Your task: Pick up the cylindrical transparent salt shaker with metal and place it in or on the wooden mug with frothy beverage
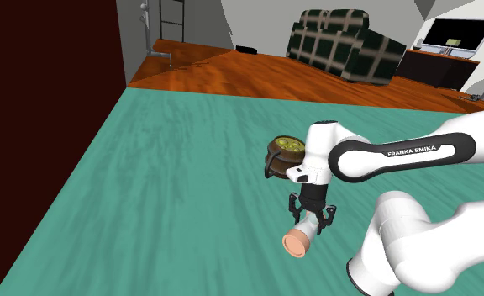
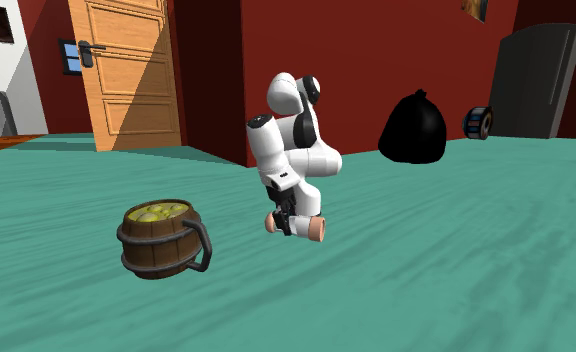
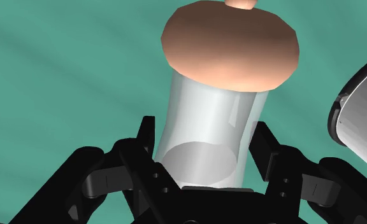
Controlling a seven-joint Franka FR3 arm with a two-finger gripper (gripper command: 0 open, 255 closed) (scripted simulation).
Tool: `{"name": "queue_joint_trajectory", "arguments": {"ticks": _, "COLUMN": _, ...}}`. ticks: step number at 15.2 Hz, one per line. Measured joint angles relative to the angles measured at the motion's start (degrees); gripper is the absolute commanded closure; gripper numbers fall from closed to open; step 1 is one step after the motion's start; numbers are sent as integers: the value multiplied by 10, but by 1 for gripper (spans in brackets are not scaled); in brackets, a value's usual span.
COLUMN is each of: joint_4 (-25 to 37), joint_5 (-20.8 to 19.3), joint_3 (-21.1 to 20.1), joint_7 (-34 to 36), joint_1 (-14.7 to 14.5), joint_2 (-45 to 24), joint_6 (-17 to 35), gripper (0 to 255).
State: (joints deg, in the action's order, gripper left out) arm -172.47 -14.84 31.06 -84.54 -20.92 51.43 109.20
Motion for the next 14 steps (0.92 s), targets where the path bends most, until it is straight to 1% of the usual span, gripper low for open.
{"name": "queue_joint_trajectory", "arguments": {"ticks": 6, "joint_4": 0, "joint_5": 0, "joint_3": 0, "joint_7": 0, "joint_1": 0, "joint_2": 0, "joint_6": 0, "gripper": 255}}
{"name": "queue_joint_trajectory", "arguments": {"ticks": 9, "joint_4": 9, "joint_5": 6, "joint_3": -7, "joint_7": 3, "joint_1": 0, "joint_2": 13, "joint_6": -22, "gripper": 255}}
{"name": "queue_joint_trajectory", "arguments": {"ticks": 14, "joint_4": 36, "joint_5": 22, "joint_3": -26, "joint_7": 10, "joint_1": -4, "joint_2": 40, "joint_6": -73, "gripper": 255}}
